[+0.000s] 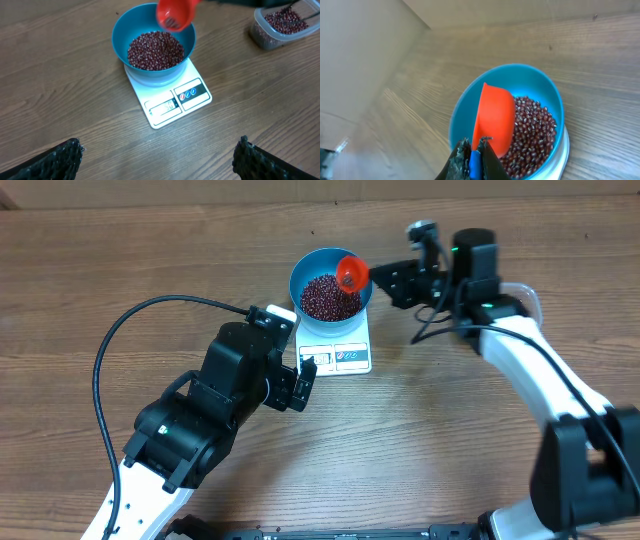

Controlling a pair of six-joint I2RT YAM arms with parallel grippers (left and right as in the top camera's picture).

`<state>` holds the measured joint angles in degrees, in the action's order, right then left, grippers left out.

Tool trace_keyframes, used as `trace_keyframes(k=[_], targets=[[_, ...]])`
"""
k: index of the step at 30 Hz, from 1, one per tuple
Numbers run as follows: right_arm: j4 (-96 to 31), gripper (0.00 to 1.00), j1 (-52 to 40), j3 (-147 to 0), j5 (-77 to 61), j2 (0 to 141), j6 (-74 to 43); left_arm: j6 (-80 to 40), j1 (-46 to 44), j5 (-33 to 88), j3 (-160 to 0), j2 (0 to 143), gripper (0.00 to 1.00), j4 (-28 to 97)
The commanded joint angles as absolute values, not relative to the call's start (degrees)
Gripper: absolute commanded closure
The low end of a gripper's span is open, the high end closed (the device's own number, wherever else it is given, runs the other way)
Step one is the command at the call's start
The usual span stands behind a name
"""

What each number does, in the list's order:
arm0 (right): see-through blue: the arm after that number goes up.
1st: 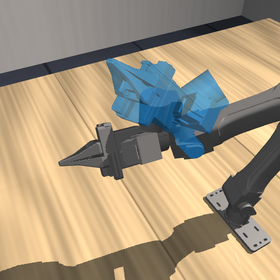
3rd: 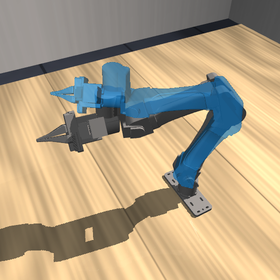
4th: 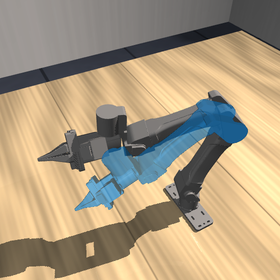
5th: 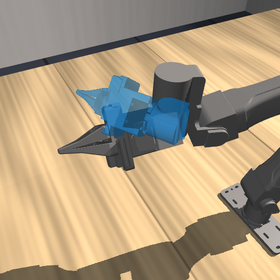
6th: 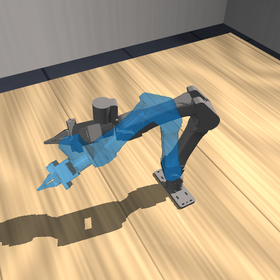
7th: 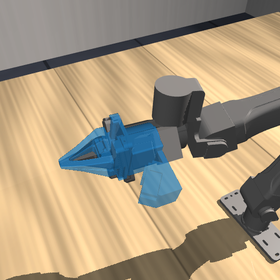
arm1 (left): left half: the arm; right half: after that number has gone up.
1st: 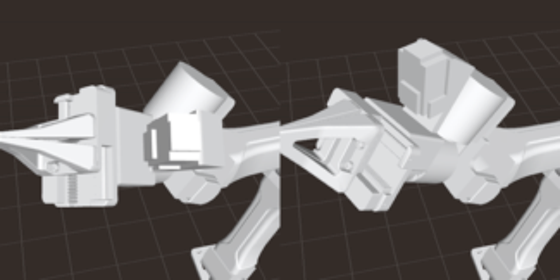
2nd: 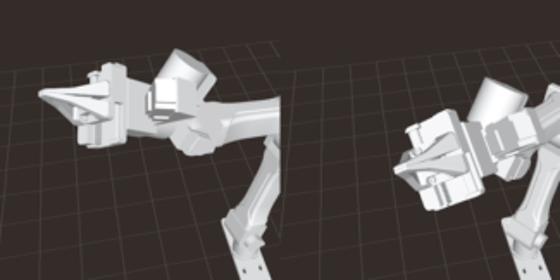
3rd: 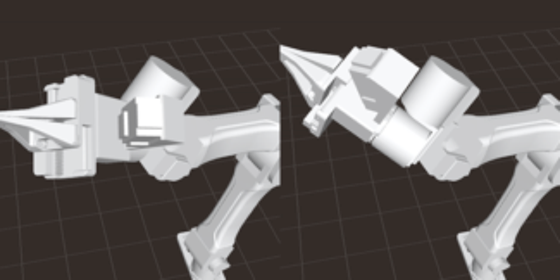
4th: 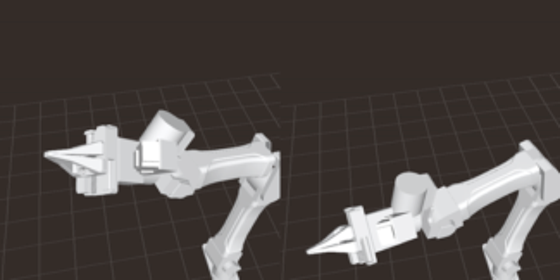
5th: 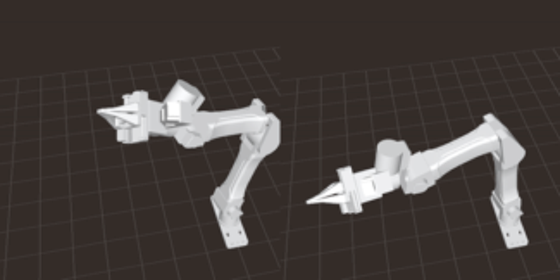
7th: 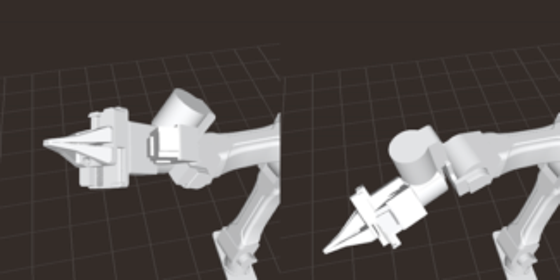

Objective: Scoop item into bowl and weigh 150g on scale
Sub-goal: 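Carry the empty red scoop right to the clear bean tub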

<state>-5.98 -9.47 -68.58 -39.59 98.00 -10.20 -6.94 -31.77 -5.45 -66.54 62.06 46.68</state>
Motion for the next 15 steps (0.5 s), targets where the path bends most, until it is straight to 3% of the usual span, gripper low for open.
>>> trace_keyframes(k=[1, 15], targets=[[-9.65, 0.96, -7.09, -69.49, -42.72, 89.32, -11.11, -7.07, -31.51, -6.15, -67.26, 62.26, 0.00, 46.50], [-28.82, 0.96, 6.79, -69.49, -34.33, 80.58, -1.30, -7.07, -31.51, -6.15, -67.26, 62.26, 0.00, 46.50]])
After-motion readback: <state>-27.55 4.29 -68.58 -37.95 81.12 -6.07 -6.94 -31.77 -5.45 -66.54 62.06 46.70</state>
